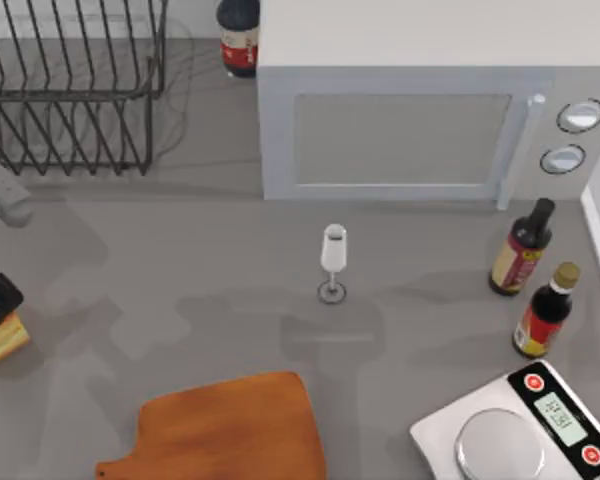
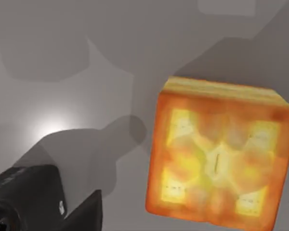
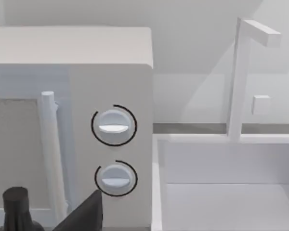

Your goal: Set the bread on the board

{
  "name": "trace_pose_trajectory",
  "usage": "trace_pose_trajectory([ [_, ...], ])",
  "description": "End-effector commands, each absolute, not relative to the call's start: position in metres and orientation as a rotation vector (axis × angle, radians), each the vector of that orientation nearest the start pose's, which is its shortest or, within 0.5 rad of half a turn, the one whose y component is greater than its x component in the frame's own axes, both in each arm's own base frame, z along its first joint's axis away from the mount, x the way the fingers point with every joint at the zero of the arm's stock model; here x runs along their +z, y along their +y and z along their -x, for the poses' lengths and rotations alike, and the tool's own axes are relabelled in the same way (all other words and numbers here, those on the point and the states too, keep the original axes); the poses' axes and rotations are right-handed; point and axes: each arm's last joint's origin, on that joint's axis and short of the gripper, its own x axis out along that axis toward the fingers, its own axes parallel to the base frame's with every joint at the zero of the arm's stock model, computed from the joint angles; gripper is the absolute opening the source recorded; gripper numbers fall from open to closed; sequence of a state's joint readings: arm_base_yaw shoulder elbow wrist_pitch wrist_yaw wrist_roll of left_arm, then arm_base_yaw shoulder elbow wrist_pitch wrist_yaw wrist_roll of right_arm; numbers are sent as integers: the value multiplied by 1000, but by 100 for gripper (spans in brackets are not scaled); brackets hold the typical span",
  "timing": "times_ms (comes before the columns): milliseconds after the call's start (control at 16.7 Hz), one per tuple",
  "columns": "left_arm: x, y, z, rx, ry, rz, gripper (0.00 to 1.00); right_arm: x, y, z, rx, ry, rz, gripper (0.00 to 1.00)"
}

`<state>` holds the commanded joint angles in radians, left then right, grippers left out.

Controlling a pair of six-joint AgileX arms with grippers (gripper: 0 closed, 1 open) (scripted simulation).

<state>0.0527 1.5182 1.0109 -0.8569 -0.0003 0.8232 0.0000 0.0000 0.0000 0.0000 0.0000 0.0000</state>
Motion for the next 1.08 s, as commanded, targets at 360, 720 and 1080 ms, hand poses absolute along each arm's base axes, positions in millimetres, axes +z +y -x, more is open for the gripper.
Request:
trace_pose_trajectory([
  [360, 179, 25, -309, -677, 1460, -678, 100, 160, -1, -106, 0, 0, 0, 100],
  [720, 173, 24, -309, -680, 1463, -679, 100, 160, -1, -106, 0, 0, 0, 100],
  [1080, 120, 25, -311, -673, 1453, -681, 100, 160, -1, -106, 0, 0, 0, 100],
])
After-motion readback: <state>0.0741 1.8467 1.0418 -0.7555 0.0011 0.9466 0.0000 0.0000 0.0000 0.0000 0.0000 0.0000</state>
